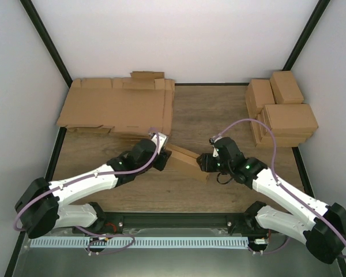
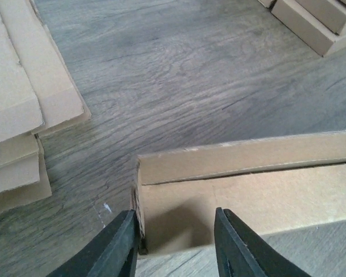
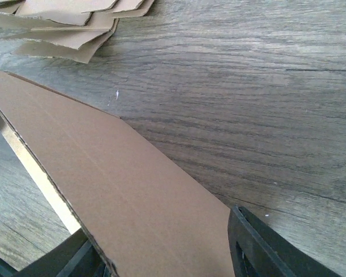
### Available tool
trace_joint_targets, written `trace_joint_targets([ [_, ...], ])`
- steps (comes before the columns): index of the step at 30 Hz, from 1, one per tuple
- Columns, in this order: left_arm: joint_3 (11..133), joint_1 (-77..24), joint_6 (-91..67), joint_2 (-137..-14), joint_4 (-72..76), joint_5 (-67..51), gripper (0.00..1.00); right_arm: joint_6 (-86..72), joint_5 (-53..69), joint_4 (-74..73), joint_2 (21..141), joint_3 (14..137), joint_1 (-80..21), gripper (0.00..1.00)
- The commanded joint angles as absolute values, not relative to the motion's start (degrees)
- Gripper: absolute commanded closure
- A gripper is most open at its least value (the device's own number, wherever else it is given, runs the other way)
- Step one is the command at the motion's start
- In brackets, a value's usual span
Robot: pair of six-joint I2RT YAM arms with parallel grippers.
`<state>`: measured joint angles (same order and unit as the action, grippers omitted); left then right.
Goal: Fold the paper box
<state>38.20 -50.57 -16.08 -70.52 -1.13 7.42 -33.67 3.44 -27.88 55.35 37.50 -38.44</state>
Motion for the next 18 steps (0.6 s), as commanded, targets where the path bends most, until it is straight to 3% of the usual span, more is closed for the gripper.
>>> trace_joint_targets([
  [1,43.2,-51.1,-15.3,-70.2,-12.0,4.0,0.58,-33.8,2.8,-29.4,56.4,37.2,-38.3,0.48],
  [3,44.8,-51.2,-15.6,-69.7,-13.8,3.6,0.52,-33.8,2.8,-29.2,56.4,37.2,-38.3,0.48],
  [6,46.4,-51.2,-16.9,-68.3,-16.1,5.1,0.31,-33.7,2.8,-29.1,56.6,37.3,-38.3,0.49],
  [10,47.0,-51.1,-20.2,-64.8,-16.8,7.7,0.15,-33.4,3.1,-29.1,56.9,37.2,-38.3,0.49],
  [12,47.3,-51.1,-23.2,-62.8,-17.1,9.8,0.01,-33.3,3.1,-29.1,57.0,37.3,-38.3,0.49],
  [16,50.0,-50.6,-37.9,-60.9,-23.7,18.3,0.00,-33.1,3.3,-29.1,57.0,37.4,-38.4,0.49],
  [18,51.3,-48.1,-46.2,-60.9,-26.0,15.2,0.00,-33.0,3.5,-29.2,57.0,37.6,-38.3,0.49],
])
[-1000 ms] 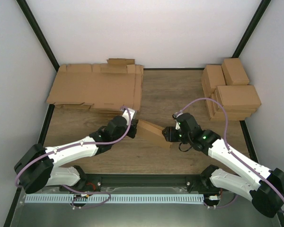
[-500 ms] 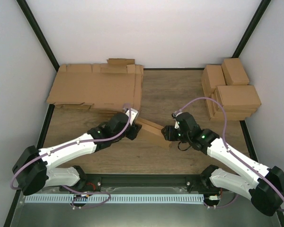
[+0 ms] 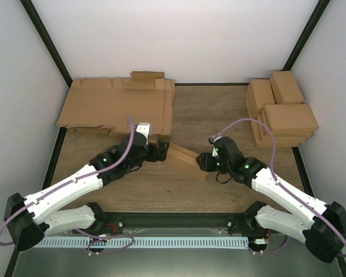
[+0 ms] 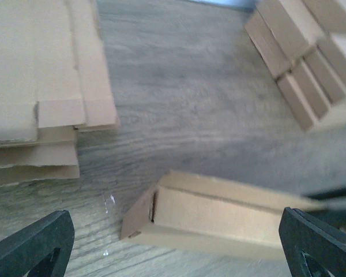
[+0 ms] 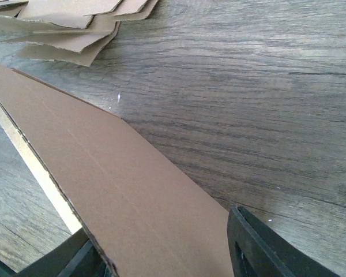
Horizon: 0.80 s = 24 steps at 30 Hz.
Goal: Fold the paper box
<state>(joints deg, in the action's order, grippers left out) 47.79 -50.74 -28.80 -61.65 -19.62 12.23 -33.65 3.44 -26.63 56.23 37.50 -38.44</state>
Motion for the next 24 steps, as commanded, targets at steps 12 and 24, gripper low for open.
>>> trace_joint_targets([
  [12,45.8,-39.0,-66.3,-62.4,-13.0,-8.4,0.15,-32.9,3.7,-29.7,56.7,38.1,-38.3,0.49],
  [24,55.4,-38.4,-4.8,-67.7,-25.3,-10.3,0.42,-32.3,4.1,-29.8,57.2,38.6,-38.3,0.49],
])
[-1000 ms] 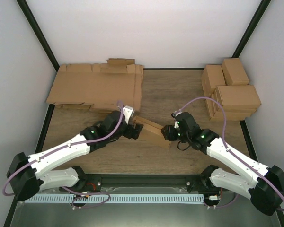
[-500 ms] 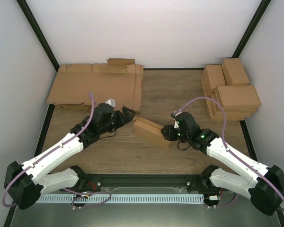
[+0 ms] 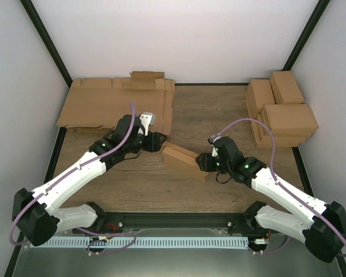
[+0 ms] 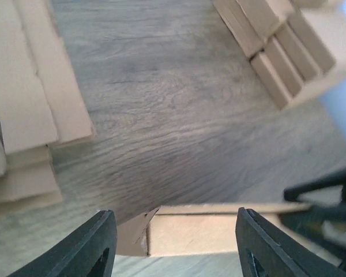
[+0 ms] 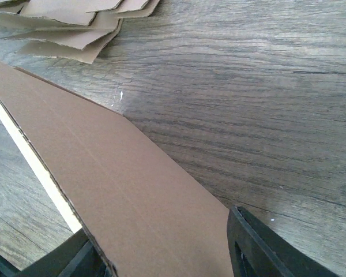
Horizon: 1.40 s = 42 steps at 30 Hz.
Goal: Fold the paper box
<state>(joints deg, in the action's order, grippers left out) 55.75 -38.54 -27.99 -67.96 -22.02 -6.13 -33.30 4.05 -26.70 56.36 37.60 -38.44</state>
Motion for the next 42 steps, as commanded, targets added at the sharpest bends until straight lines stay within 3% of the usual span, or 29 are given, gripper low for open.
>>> trace_joint_targets([
  [1,55.4,-38.3,-1.8,-67.9,-25.6,-10.7,0.48,-32.3,4.1,-29.7,57.3,38.6,-38.3,0.49],
  [3,56.3,-38.3,1.5,-69.4,-26.8,-8.3,0.58,-32.3,4.2,-29.6,57.3,38.5,-38.3,0.49],
  [5,58.3,-38.3,5.7,-72.0,-29.2,-7.8,0.77,-32.3,4.3,-29.6,57.4,38.3,-38.3,0.49],
  [7,61.4,-38.3,8.1,-75.1,-31.9,-6.5,0.82,-32.3,4.4,-29.6,57.4,38.3,-38.3,0.49],
  [13,65.3,-38.2,11.1,-80.3,-33.8,-9.8,0.70,-32.3,4.4,-29.7,57.0,38.3,-38.3,0.49],
  [16,66.5,-38.2,11.5,-82.0,-34.5,-9.6,0.71,-32.4,4.4,-29.7,57.1,38.4,-38.3,0.49],
  [30,70.1,-38.2,12.7,-85.7,-39.4,-12.1,0.96,-32.3,4.0,-29.7,57.3,38.6,-38.3,0.49],
  [31,70.2,-38.2,12.4,-85.6,-39.5,-12.0,0.96,-32.3,4.0,-29.8,57.3,38.6,-38.3,0.49],
  [36,69.8,-38.2,11.9,-84.1,-39.7,-9.4,0.73,-32.3,4.0,-29.8,57.4,38.7,-38.3,0.49],
  [42,69.4,-38.2,11.6,-83.0,-39.8,-8.6,0.76,-32.3,4.1,-29.8,57.6,38.6,-38.4,0.49],
])
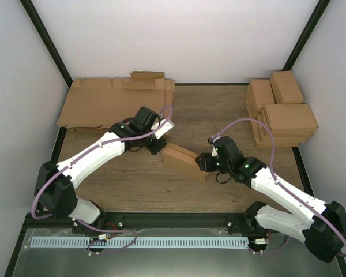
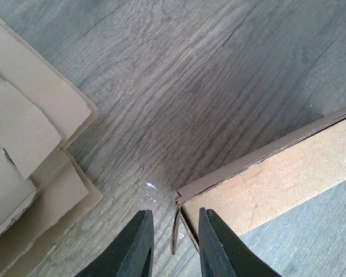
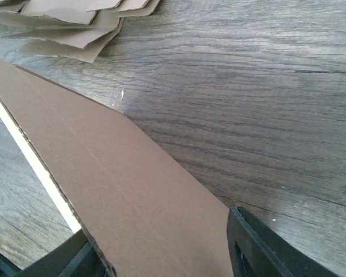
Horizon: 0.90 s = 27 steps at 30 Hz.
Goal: Fold the paper box
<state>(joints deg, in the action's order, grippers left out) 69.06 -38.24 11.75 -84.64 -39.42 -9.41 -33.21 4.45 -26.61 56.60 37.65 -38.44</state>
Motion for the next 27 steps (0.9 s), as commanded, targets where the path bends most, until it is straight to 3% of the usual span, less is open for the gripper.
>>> trace_joint_targets([
  [1,69.2,-38.2,11.6,-83.1,-39.7,-8.5,0.78,-32.3,4.2,-29.8,57.6,38.7,-38.3,0.49],
  [5,69.4,-38.2,12.0,-84.0,-39.8,-9.2,0.85,-32.3,4.2,-29.9,57.6,38.8,-38.3,0.49],
  [11,69.4,-38.2,12.3,-85.0,-40.1,-10.7,0.81,-32.4,4.1,-30.1,57.5,39.0,-38.3,0.49],
  [17,69.6,-38.2,12.3,-85.5,-40.3,-9.3,0.84,-32.4,4.0,-30.1,57.6,39.1,-38.3,0.49],
  [20,69.5,-38.2,12.3,-85.6,-40.4,-8.2,0.75,-32.3,4.0,-30.1,57.6,39.1,-38.3,0.49],
  [27,69.0,-38.1,12.1,-85.0,-39.6,-6.2,0.68,-32.3,4.0,-30.2,57.8,39.4,-38.3,0.49],
])
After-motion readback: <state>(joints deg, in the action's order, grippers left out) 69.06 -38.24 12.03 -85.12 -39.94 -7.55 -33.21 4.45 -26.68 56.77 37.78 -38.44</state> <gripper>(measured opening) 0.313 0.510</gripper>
